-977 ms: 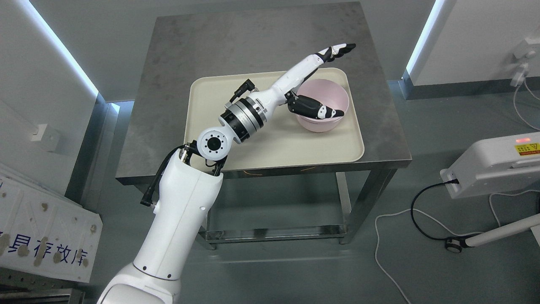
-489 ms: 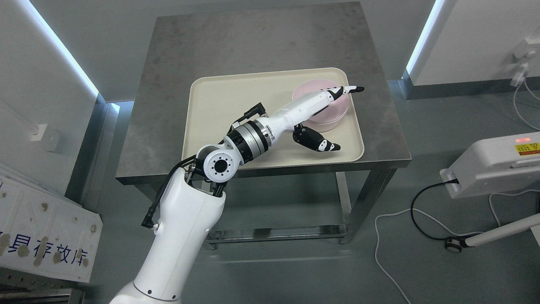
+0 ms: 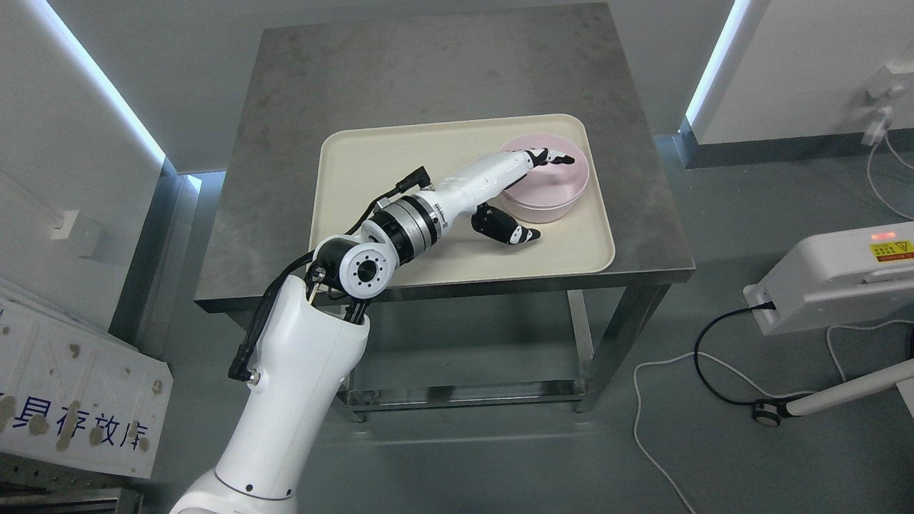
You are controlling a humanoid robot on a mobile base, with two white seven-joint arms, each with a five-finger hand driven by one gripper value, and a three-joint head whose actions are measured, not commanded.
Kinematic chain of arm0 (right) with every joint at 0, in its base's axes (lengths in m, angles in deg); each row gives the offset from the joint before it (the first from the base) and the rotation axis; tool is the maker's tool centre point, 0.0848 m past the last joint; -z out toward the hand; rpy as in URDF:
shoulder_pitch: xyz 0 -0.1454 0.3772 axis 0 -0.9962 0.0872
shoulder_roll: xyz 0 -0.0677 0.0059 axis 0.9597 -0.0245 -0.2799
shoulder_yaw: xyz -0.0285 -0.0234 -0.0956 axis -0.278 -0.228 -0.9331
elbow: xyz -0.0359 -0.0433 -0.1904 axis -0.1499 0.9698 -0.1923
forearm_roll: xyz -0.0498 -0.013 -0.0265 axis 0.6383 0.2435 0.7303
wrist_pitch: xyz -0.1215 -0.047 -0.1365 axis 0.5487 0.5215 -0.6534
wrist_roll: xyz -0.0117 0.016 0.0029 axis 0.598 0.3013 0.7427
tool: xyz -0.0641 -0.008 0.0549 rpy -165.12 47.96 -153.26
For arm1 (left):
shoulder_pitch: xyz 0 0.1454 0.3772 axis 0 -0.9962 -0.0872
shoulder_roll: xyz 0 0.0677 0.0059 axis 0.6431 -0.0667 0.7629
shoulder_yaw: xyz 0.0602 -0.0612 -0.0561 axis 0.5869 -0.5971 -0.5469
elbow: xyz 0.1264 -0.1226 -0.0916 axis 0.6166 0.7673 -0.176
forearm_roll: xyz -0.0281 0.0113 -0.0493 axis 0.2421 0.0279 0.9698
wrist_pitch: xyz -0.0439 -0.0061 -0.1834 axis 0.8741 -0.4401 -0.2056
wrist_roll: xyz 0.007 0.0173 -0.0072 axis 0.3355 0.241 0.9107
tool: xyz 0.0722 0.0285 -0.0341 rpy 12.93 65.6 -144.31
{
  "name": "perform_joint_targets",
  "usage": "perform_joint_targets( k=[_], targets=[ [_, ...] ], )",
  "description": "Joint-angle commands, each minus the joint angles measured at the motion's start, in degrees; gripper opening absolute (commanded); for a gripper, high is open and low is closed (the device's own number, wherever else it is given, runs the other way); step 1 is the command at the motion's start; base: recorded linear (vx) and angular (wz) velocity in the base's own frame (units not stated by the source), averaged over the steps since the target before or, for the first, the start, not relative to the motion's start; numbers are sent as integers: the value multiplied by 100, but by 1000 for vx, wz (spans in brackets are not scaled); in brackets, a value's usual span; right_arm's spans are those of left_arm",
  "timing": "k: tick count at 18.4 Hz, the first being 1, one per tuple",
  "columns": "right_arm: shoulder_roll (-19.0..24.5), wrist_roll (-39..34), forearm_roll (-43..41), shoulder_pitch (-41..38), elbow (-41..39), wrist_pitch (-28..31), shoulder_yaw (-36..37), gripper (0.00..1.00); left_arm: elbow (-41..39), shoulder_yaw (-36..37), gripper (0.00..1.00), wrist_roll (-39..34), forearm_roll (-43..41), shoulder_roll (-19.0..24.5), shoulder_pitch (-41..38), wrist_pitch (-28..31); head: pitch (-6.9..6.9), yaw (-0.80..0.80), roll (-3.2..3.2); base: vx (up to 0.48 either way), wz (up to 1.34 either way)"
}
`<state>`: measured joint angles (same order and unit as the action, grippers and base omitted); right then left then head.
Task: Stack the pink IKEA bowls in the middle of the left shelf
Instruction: 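Release the bowl and move the left hand beside the stacked bowls, then grasp the stacked pink bowls' rim with the left hand and lift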
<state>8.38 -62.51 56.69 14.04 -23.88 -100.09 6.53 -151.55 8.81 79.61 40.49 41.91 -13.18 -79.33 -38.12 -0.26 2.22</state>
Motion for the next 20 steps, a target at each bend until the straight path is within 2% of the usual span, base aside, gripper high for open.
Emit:
perform_joint_targets(
  k=[1,5,9,17,20],
  targets=[
    [-100,3,-9,0,-100,4,26,100,28,-149,69,236,-149,272,11,-22,0,0,0,0,0],
    [-100,3,-9,0,-100,4,26,100,36,-131,63,236,-184,228,55,-22,0,0,0,0,0],
    [-100,3,-9,0,-100,4,26,100,36,-70,54,227,-167,-94,99,-48,0,0,0,0,0],
    [-100,3,-9,0,-100,4,26,100,54,344,47,227,-281,-94,90,-57,0,0,0,0,0],
    [-100,3,-9,0,-100,4,26,100,63,361,37,227,-290,-94,90,-74,0,0,0,2,12]
  ],
)
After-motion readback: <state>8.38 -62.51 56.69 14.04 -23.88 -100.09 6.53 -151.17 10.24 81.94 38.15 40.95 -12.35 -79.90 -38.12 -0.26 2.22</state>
